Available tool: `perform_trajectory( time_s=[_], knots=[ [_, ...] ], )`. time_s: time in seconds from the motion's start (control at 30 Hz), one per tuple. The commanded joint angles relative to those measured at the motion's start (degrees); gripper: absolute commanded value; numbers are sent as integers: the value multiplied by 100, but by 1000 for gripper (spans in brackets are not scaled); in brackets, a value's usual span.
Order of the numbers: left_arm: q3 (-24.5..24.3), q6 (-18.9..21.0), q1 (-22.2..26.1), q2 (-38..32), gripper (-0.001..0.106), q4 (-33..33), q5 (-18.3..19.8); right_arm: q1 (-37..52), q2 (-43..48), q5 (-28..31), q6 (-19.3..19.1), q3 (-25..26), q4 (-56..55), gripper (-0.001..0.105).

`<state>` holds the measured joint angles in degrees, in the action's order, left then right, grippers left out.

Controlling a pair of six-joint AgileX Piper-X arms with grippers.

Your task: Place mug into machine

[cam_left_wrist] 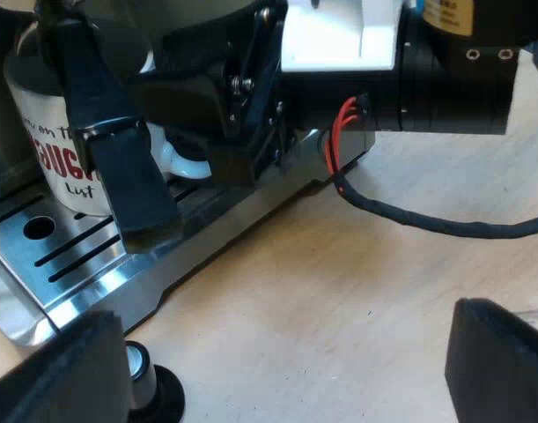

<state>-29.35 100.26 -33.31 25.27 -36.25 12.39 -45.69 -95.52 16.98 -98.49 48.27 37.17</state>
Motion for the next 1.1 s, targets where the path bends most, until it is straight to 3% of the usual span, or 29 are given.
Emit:
perform_trajectory(
  time_s=[0.03,0.57,1.0,1.1],
  knots=[
    [-30,-24,-15,-18,79,51,-63,-281,438,1295,-70,-72,-586,51],
    [-62,-24,-15,-54,79,51,30,-336,2416,566,-70,-1101,-665,51],
    [-331,-24,-15,-753,79,51,30,-1035,3948,557,-70,-1116,-2514,51],
    [-402,-24,-15,-1019,79,51,30,-1370,4225,800,-70,-1116,-2813,50]
  ],
)
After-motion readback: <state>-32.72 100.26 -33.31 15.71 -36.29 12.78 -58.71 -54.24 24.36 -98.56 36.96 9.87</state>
